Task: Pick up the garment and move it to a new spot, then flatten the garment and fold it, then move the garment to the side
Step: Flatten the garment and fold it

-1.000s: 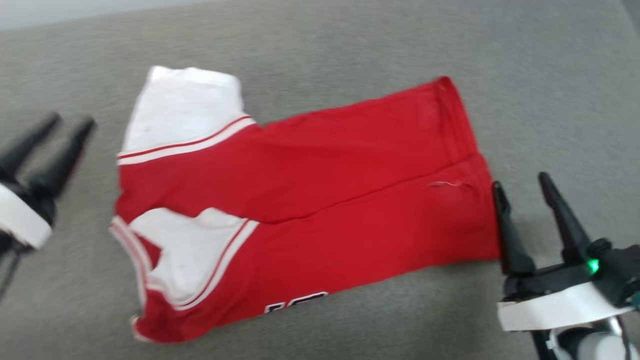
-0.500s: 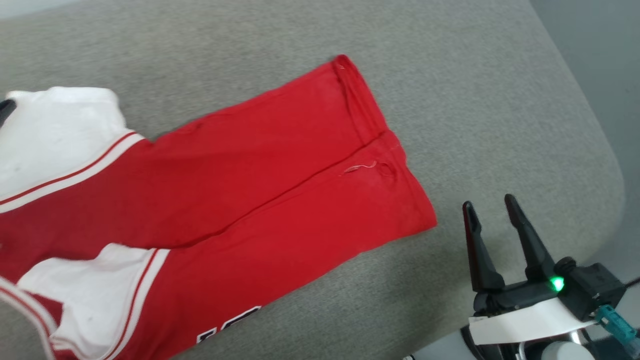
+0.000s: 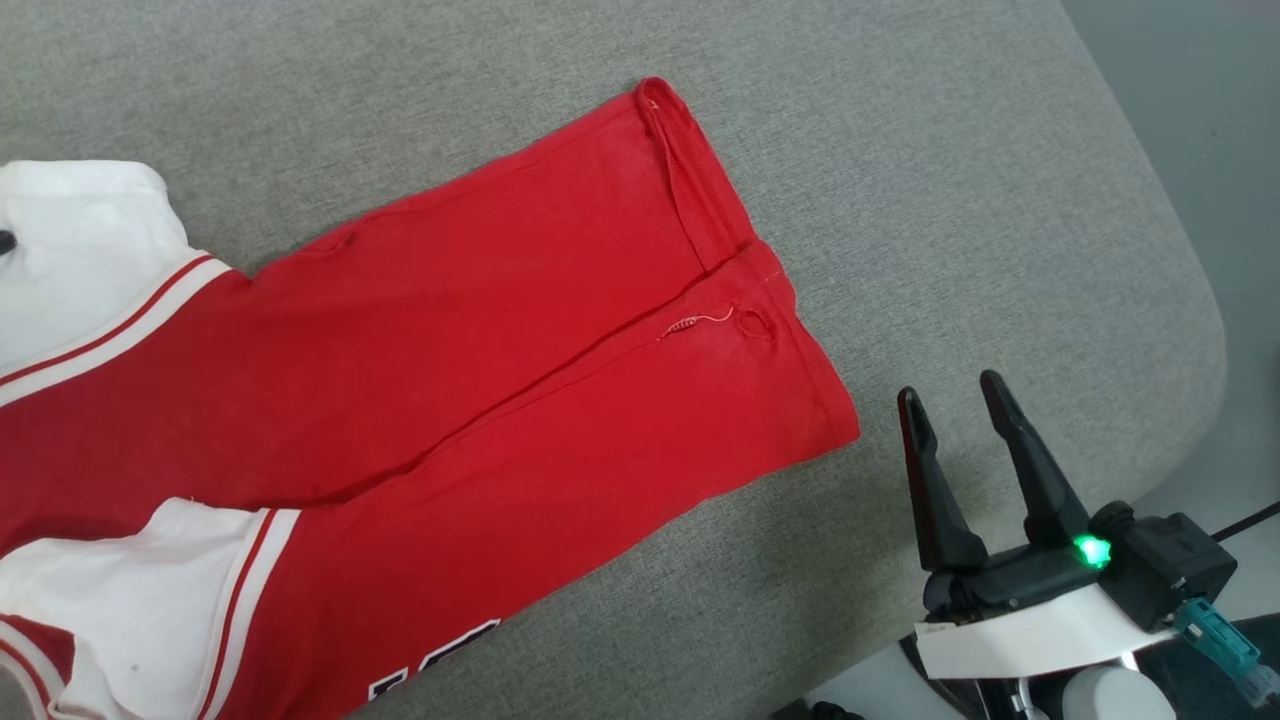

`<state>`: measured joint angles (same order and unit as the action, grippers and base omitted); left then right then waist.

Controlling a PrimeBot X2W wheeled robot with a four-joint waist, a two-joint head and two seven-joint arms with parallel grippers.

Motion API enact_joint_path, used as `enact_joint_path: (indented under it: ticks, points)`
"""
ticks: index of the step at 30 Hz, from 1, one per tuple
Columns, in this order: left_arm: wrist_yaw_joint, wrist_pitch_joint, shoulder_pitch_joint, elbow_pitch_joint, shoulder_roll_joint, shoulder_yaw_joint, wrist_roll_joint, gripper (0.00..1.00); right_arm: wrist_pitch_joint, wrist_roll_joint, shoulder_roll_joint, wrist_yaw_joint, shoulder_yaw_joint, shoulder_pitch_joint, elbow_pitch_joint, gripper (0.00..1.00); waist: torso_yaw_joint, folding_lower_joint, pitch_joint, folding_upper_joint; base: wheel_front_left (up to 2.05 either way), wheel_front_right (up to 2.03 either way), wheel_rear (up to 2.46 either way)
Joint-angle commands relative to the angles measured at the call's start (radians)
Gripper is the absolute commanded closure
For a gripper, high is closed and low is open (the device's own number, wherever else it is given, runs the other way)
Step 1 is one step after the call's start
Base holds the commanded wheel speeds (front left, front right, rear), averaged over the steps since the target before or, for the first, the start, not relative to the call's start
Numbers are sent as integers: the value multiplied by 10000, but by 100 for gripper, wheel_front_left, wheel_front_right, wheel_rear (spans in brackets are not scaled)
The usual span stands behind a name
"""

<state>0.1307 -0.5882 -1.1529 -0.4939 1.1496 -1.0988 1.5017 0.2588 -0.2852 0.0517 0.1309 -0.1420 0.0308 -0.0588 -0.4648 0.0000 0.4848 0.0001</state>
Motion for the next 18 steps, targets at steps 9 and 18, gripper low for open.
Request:
enact_joint_path:
  ticks: [9,18]
  points:
    - [-5,418,-57,185,-291,-109,-75,100,-757,709,122,-3,-389,1306,-264,0,162,0,29,-1,0,0,0]
    - [-5,1015,-534,593,-773,-102,-379,100,-4420,25,1427,-3,-1134,5160,886,0,881,0,321,-1,0,0,0]
